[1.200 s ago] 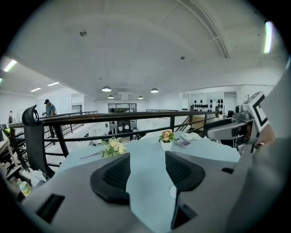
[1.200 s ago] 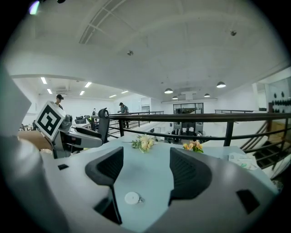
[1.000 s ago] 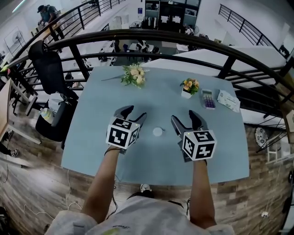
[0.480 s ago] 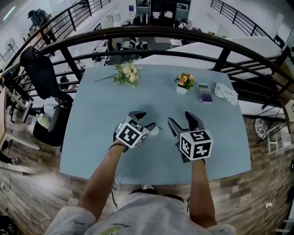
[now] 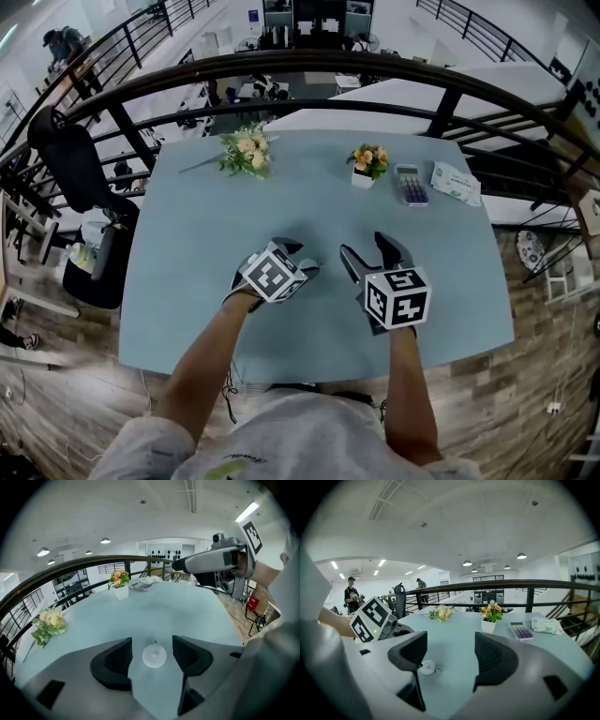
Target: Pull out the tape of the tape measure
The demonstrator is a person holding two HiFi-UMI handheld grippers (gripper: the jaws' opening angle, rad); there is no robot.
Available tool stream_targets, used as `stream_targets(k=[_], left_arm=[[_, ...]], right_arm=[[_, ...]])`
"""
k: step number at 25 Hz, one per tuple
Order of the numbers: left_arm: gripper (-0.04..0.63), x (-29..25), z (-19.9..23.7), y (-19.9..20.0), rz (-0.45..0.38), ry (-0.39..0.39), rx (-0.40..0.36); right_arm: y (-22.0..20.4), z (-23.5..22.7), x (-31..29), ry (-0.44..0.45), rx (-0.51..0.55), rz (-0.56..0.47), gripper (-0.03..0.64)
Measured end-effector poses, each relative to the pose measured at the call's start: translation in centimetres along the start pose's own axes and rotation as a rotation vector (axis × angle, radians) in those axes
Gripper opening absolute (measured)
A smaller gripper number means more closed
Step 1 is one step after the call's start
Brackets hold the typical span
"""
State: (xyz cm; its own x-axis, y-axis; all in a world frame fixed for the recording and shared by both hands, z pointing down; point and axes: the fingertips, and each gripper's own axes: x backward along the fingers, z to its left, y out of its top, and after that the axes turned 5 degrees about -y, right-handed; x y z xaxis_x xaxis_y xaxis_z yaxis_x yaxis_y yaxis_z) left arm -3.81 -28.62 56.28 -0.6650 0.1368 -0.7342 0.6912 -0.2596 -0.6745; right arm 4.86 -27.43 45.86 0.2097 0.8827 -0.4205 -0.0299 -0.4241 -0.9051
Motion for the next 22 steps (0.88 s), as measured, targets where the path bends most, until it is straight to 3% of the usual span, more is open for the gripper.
stream_targets(k=[8, 22], left_arm=[[0.278, -2.4, -0.7, -1.8, 0.077, -0.077, -0.039], [0.272, -4.5, -0.5, -3.8, 0.136, -0.121, -0.065]], right_arm=[[-1.1, -0.6, -0.5, -0.016, -0.017, 0.007, 0.302], [-2.8, -0.6, -1.3, -0.025, -0.028, 0.034, 0.301]])
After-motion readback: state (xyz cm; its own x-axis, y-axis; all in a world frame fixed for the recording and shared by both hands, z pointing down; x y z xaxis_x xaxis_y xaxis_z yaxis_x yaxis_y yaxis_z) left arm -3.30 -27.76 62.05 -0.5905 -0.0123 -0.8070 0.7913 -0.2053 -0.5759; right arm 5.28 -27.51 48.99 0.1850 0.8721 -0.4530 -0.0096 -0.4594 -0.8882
